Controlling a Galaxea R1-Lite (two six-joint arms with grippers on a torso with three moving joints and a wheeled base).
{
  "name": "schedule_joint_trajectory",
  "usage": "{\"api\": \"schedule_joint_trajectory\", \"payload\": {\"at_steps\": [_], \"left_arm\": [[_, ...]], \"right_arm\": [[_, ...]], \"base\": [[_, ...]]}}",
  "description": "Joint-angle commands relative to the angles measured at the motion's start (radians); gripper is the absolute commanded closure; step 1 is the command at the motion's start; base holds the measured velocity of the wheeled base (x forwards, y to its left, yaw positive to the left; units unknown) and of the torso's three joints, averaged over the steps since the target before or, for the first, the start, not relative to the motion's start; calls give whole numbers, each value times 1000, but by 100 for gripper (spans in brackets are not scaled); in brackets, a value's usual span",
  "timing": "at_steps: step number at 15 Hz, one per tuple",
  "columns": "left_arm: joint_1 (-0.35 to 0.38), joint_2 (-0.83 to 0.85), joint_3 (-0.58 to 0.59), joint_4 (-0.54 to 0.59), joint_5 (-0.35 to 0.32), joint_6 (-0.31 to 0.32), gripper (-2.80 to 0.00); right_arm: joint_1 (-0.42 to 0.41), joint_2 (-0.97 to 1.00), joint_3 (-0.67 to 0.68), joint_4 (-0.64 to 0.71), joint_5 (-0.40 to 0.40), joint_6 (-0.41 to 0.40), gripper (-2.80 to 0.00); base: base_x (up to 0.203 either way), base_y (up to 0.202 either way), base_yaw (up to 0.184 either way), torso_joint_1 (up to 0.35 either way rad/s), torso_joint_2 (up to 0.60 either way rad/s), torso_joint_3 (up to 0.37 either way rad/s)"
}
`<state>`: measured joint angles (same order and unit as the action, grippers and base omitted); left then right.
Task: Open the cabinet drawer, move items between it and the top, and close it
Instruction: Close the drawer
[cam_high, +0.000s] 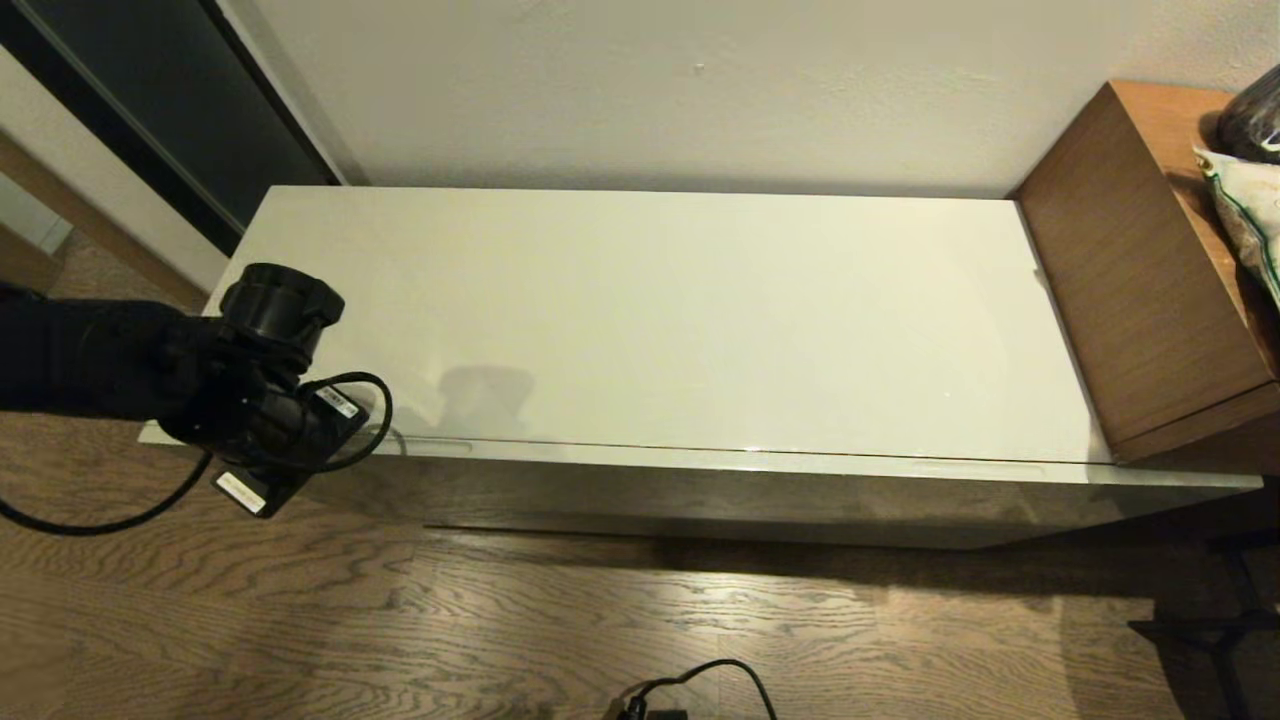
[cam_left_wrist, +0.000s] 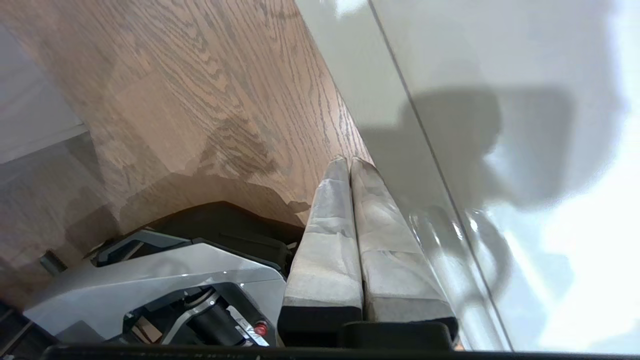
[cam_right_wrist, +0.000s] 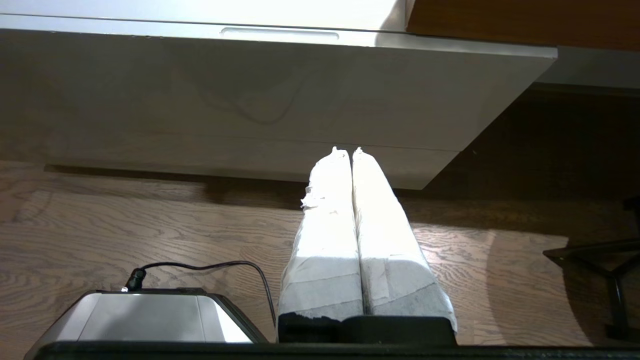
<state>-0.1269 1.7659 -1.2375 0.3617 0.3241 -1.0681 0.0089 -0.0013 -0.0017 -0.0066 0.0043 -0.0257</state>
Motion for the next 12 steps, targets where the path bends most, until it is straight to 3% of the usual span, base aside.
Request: {"api": "schedule_joint_trajectory", "payload": {"at_steps": [1,5,8,12], "left_arm": [[-1,-82,-19,43,-6,-3,0],[-16,-322,-59,227,-125,61,0],[-47,-561,-97,419,-221,200,0],[-65,-913,-36,641,-260,394,0]], "right_arm": [[0,1,0,0,0,0,0],[0,1,0,-1,0,0,0],[0,1,0,0,0,0,0],[0,1,0,-1,0,0,0]], "base": [[0,0,0,0,0,0],[0,0,0,0,0,0],[0,0,0,0,0,0],[0,0,0,0,0,0]]}}
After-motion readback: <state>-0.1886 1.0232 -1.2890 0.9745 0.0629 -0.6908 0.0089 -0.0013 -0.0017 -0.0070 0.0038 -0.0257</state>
